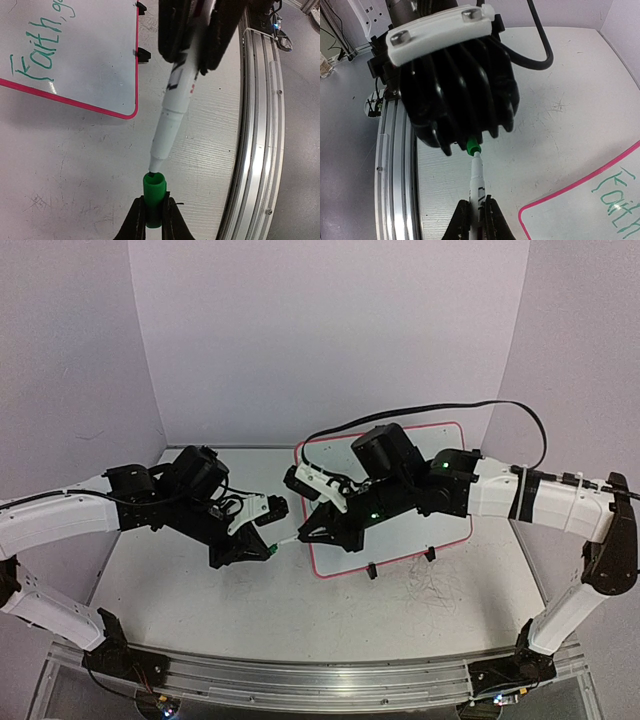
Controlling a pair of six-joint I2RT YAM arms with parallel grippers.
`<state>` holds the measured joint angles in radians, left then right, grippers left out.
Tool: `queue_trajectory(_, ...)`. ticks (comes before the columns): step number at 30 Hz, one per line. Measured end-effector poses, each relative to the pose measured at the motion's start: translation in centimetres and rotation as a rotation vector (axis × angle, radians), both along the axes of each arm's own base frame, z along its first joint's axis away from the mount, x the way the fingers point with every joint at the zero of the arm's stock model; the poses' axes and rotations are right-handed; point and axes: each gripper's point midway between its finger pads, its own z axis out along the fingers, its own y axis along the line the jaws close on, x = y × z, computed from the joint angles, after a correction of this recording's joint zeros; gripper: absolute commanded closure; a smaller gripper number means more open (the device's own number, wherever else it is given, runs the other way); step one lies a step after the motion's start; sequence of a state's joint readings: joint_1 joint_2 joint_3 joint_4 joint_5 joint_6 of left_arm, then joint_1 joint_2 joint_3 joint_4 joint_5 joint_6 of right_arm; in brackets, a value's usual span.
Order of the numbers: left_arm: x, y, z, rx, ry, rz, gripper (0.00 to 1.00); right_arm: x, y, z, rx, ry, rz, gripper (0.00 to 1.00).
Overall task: Write a sentence on the whiteboard
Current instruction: Insert the whiteboard marker without the cap into the pen cap.
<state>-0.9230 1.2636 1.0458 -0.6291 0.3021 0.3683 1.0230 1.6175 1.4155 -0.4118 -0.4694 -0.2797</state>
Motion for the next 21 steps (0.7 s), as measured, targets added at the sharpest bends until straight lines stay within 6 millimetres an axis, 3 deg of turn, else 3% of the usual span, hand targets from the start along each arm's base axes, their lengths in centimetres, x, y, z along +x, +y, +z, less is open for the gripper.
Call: queue_trajectory(21, -0.2, 0.4, -0.4, 0.026, 0.008, 0.002, 1.0, -0.4, 0.7, -1.3, -0.024, 0.006, 0.016, 1.0)
